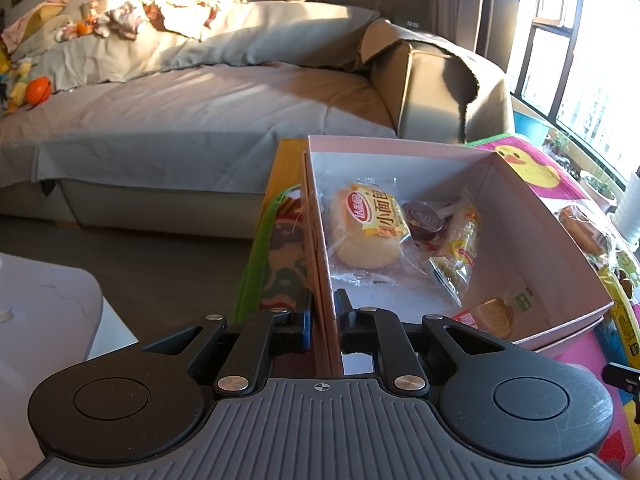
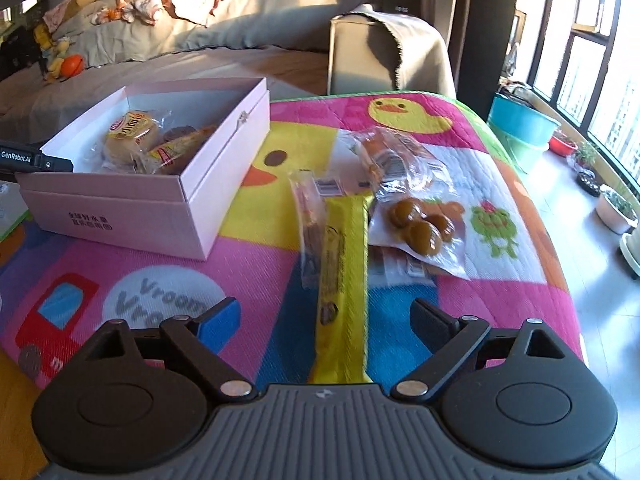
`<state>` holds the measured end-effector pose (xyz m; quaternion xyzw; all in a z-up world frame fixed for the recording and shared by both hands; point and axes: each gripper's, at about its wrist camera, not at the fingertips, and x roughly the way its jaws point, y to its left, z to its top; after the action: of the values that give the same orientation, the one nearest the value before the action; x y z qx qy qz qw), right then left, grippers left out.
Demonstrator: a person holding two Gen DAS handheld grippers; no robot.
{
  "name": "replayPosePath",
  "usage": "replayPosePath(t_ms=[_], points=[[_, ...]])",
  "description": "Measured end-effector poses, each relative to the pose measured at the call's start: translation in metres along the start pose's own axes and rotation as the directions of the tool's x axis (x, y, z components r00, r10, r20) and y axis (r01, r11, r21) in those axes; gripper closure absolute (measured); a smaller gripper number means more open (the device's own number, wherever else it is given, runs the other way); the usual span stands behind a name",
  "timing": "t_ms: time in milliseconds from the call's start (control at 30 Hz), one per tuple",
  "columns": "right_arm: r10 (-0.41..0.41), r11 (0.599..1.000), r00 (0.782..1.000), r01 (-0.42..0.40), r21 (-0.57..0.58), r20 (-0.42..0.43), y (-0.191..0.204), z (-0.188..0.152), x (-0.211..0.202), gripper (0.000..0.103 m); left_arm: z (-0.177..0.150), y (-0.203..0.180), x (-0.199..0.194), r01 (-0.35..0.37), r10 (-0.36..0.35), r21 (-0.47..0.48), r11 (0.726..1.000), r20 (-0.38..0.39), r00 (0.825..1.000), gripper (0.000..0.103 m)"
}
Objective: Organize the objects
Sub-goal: 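Move the right gripper over the mat to the yellow-wrapped stick snack, then grasp the yellow-wrapped stick snack with the right gripper and lift it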
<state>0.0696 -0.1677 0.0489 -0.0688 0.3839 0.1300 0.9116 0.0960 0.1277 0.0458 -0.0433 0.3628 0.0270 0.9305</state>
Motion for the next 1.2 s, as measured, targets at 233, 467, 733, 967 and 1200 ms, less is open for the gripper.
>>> replayPosePath(t_ms=[233, 467, 733, 967, 1200], points=[[0.036, 0.998, 0.998, -0.034, 0.050, -0.045, -0.007, 0.011, 0.007, 0.057, -0.001, 0.001, -0.001, 0.002, -0.002, -0.006, 1.000, 0.000, 1.000, 0.089], [0.080, 0.995, 0.994, -0.075, 0.063, -0.077, -0.008, 0.007, -0.014, 0.082, -0.001, 0.001, -0.001, 0.000, 0.000, -0.007, 1.000, 0.001, 1.000, 0.089], [0.126, 0.992, 0.989, -0.124, 0.027, -0.072, 0.002, 0.004, -0.060, 0.082, -0.002, 0.001, -0.003, -0.003, 0.003, -0.010, 1.000, 0.001, 1.000, 0.089], [0.164, 0.986, 0.986, -0.163, 0.016, -0.043, 0.010, 0.010, -0.098, 0.082, -0.001, 0.000, -0.004, -0.003, 0.003, -0.015, 1.000, 0.003, 1.000, 0.089], [0.188, 0.981, 0.979, -0.191, -0.034, -0.078, 0.038, 0.018, -0.108, 0.082, -0.004, 0.007, -0.002, 0.027, -0.026, -0.037, 0.999, 0.013, 1.000, 0.088]])
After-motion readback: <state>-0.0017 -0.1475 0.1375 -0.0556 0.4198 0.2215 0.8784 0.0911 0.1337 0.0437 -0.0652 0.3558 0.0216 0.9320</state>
